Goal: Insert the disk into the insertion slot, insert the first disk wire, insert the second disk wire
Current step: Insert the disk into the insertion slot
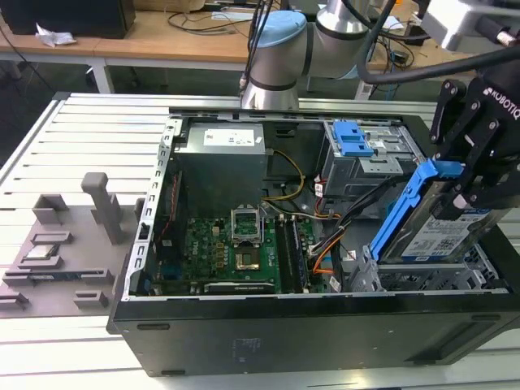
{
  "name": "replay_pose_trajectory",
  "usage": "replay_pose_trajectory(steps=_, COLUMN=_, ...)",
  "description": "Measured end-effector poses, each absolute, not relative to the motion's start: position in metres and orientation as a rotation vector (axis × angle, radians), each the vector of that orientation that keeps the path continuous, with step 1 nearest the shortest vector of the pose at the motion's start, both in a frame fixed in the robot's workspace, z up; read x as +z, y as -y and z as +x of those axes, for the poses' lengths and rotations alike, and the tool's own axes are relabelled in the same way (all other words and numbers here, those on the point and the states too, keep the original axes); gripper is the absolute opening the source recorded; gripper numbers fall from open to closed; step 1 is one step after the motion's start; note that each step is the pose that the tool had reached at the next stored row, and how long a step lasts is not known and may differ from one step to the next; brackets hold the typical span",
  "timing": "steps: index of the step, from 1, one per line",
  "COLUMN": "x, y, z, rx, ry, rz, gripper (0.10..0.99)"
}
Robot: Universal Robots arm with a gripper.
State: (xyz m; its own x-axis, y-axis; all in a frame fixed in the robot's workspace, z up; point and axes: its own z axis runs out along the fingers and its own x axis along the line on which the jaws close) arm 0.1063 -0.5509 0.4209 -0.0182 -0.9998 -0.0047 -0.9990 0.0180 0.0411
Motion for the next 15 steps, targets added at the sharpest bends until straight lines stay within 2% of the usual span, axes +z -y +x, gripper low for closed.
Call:
replay_pose_trajectory(steps=7, x=0.395, y=0.551, z=0.106, rx=-0.051, ry=2.223, rz=2.183, gripper=0.365)
replay_pose_trajectory(steps=10, x=0.395, y=0.551, z=0.106, rx=-0.051, ry=2.223, rz=2.183, gripper=0.365)
replay_pose_trajectory(steps=11, x=0.395, y=0.551, z=0.106, rx=-0.051, ry=2.223, rz=2.183, gripper=0.439)
replay_pose_trajectory(steps=15, x=0.394, y=0.551, z=0.106, rx=-0.050, ry=2.223, rz=2.183, gripper=0.424)
